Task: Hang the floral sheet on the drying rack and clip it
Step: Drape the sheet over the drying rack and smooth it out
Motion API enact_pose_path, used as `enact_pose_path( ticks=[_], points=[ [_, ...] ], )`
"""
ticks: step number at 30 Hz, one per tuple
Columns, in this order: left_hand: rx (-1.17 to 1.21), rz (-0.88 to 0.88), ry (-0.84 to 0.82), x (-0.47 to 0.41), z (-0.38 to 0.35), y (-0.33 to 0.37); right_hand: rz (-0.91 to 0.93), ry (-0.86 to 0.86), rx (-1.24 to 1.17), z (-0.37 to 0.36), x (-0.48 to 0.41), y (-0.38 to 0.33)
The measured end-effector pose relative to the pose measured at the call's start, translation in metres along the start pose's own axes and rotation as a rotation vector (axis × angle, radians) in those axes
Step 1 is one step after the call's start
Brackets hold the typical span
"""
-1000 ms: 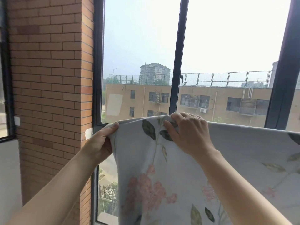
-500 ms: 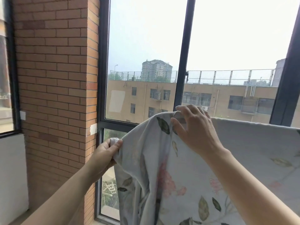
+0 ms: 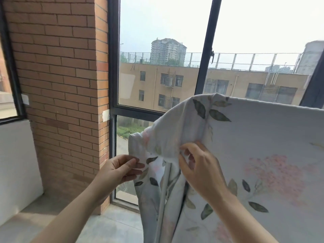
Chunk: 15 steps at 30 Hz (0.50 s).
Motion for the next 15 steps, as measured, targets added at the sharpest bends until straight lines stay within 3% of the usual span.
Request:
enact_pose_path(
  ticks=[7, 15],
  points=[
    [-0.089, 0.062, 0.069, 0.045, 0.009, -0.034, -0.089, -0.187, -0.076, -0.023, 0.046, -0.002],
    [-0.127, 0.124, 0.045, 0.053, 0.024, -0.052, -0.256, -0.199, -0.154, -0.041, 0.073, -0.014]
  ],
)
Point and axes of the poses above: each hand's wrist, its own x-axis away from the middle knuckle, its own z-axis out of the back of the hand, y = z × x, the point moved 1 cm from there along -x, towards the middle knuckle, and after that the axes turned 1 degree about y, right-handed, at the moved point
